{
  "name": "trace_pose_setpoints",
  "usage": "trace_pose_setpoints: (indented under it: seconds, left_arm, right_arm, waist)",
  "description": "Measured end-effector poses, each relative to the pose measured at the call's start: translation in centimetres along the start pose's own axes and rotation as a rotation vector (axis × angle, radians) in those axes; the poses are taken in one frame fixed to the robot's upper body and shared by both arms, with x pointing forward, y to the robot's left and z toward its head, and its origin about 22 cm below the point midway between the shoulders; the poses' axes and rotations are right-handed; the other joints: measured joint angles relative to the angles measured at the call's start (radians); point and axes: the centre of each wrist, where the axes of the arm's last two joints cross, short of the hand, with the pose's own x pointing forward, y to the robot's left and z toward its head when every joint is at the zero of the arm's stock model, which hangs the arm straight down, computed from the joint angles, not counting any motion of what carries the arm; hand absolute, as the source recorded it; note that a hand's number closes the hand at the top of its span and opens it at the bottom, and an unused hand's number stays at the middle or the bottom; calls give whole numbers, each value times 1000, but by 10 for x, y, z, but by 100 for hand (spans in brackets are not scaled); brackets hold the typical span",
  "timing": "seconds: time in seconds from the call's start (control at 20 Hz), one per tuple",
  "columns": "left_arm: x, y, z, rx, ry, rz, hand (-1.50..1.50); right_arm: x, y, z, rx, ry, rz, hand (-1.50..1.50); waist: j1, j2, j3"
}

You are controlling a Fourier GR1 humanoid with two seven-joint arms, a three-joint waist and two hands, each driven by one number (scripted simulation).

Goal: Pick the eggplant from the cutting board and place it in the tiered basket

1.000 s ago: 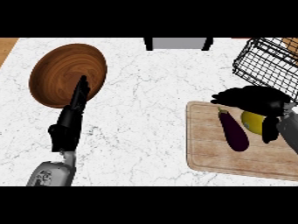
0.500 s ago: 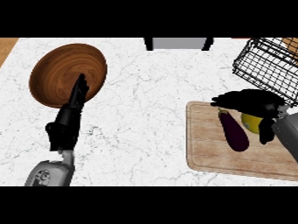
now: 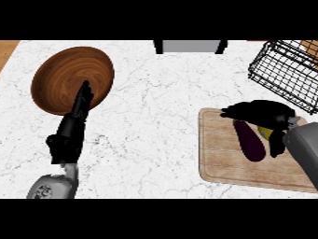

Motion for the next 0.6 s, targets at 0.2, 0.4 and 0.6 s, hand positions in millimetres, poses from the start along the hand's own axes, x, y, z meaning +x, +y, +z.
trace_pose_setpoints:
  seconds: [0.2, 0.4, 0.6]
  left_arm:
    - [-1, -2, -2, -2, 0, 5, 0]
    - [-1, -1, -8, -4, 1, 6, 0]
    - [0, -3, -4, 1, -4, 7, 0]
  right_arm:
    - [-2, 15, -2, 0, -14, -27, -150]
    - [-4, 19, -11, -36, -19, -53, 150]
    - [-2, 26, -11, -112, -42, 2, 150]
  waist:
    - [-1, 0, 0]
    - [0, 0, -2]
    - [-1, -3, -4]
